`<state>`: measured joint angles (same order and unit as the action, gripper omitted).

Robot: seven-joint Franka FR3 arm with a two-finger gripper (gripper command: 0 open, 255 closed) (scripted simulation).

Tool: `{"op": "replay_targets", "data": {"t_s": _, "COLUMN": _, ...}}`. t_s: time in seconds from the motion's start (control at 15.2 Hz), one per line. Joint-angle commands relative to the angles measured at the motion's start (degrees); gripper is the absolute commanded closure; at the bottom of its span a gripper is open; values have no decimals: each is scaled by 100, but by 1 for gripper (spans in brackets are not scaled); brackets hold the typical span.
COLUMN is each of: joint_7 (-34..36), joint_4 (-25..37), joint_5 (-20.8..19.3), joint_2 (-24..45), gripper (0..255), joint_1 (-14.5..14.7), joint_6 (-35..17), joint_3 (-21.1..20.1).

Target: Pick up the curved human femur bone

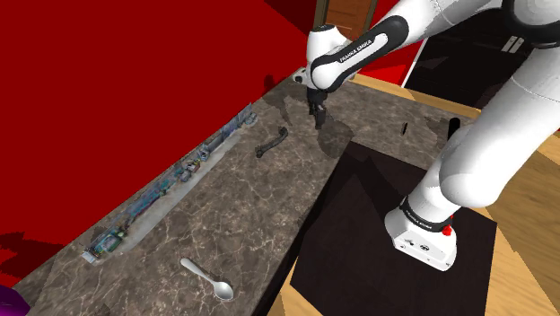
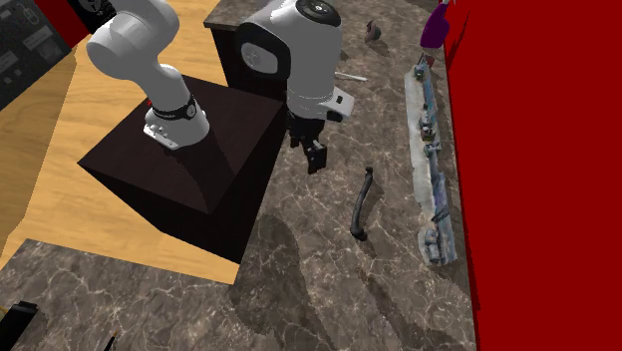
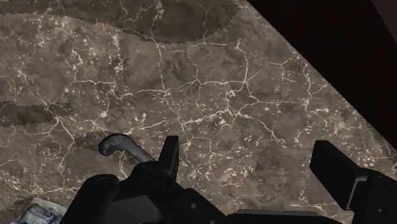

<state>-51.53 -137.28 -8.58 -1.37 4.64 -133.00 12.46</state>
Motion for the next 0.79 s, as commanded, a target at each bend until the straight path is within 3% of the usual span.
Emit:
{"op": "replay_targets", "data": {"t_s": 0.0, "joint_7": -460, "joint_4": 262, "joint_5": 104, "joint_2": 486, "gripper": 0, "joint_1": 30, "joint_6": -302, "joint_3": -13}}
{"op": "replay_targets", "data": {"t_s": 0.73, "joint_7": -2580, "joint_4": 1862, "joint_5": 455, "joint_2": 2784, "gripper": 0, "joint_1": -177, "joint_6": -1373, "joint_3": -598}}
